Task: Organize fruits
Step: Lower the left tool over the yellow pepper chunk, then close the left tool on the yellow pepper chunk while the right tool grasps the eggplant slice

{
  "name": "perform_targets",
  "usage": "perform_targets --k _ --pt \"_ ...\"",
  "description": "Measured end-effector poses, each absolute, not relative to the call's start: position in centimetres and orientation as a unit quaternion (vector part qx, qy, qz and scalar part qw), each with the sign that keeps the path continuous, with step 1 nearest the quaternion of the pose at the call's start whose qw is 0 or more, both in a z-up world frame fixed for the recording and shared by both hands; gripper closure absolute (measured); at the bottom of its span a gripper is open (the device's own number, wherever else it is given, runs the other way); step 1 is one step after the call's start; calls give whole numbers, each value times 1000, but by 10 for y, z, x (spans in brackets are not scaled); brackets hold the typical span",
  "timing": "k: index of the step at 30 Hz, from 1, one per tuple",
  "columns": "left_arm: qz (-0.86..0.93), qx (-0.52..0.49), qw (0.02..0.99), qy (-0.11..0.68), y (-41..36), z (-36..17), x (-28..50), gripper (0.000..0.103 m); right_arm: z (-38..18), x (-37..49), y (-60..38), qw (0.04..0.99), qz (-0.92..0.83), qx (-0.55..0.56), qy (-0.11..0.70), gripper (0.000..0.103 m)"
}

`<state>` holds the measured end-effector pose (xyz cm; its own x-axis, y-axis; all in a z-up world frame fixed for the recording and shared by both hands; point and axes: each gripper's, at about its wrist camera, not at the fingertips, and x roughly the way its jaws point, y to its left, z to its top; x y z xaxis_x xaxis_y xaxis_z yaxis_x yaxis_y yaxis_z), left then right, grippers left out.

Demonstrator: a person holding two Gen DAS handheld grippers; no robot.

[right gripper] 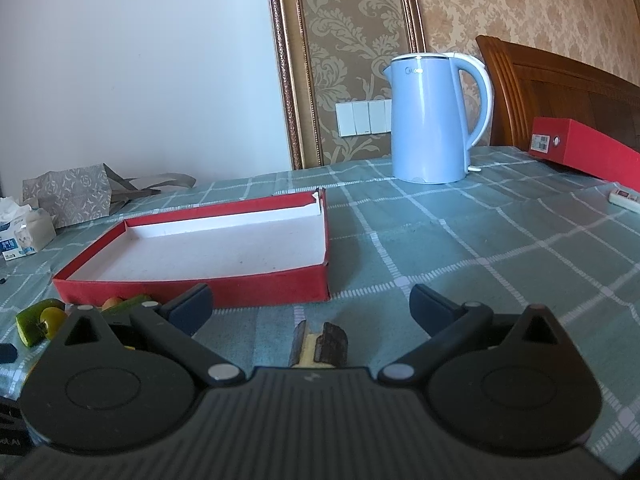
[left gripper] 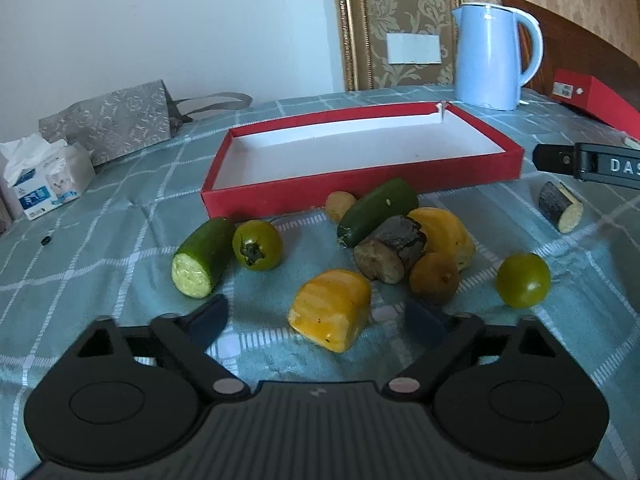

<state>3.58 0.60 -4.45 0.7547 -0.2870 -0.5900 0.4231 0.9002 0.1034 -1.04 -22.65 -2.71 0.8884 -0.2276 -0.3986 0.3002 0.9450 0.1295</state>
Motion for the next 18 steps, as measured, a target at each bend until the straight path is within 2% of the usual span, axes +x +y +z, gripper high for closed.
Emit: perform_targets --k 1,5,8,9,18 --pt "-198 109 928 297 8 -44 36 19 -27 -10 -226 967 -137 94 193 0" --pt "-212 110 925 296 5 -42 34 54 -27 -10 -228 967 -138 96 193 0" --pt "-211 118 924 295 3 -44 35 57 -27 -10 -229 967 -140 96 191 0" --pt "-211 115 925 295 5 -43 35 61 -27 -10 -228 967 -140 95 191 0" --pt "-218 122 927 280 5 -46 34 62 -28 -8 -228 967 -138 92 196 0"
